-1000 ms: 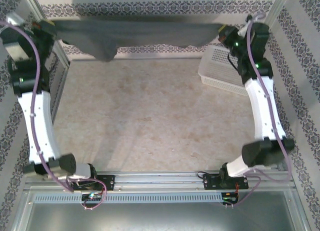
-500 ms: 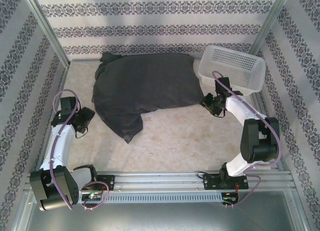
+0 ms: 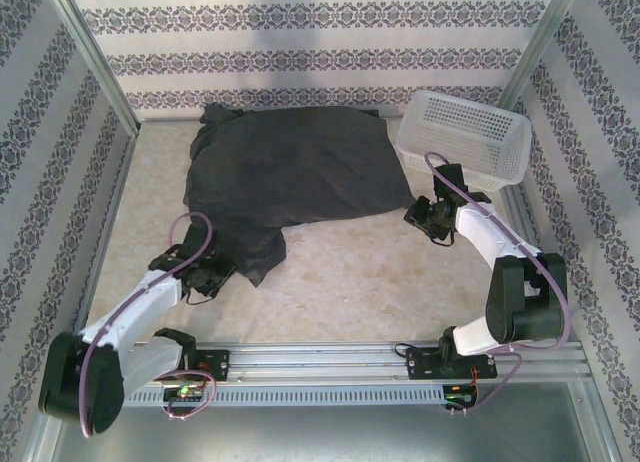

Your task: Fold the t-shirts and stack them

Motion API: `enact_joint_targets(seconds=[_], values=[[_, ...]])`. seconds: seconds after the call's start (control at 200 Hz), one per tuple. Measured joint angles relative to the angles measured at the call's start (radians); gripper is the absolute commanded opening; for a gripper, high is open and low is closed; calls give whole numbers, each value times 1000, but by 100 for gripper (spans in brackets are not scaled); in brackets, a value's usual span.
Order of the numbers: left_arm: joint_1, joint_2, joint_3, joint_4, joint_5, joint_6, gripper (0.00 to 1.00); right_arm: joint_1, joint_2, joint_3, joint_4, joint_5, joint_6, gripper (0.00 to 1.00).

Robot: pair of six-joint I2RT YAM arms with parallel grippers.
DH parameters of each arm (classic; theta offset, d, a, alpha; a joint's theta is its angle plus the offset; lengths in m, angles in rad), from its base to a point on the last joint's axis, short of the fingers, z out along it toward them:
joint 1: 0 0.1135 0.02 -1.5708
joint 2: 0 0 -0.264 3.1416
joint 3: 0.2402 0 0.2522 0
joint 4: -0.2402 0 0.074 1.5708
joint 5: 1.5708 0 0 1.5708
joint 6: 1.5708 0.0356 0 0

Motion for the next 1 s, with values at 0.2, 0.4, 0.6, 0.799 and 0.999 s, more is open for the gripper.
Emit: enact_joint_targets(seconds=[0.2,0.4,0.6,0.799,0.999], values=[[-37,181,27,127,-18,-66,36,0,40,0,48,-37,0,37],[-37,280,84,161,-54,-69,0,-31,43,-1,76,-41,5,39],[17,116,77,44,-144,-13,0,-61,43,-10,103,-36,28,39],[145,-156,67,-153,-185,82,0,-56,41,-51,117,-26,77,41],[184,-204,56,-270,-202,137,0,-13,49,-84,129,-13,135,39]])
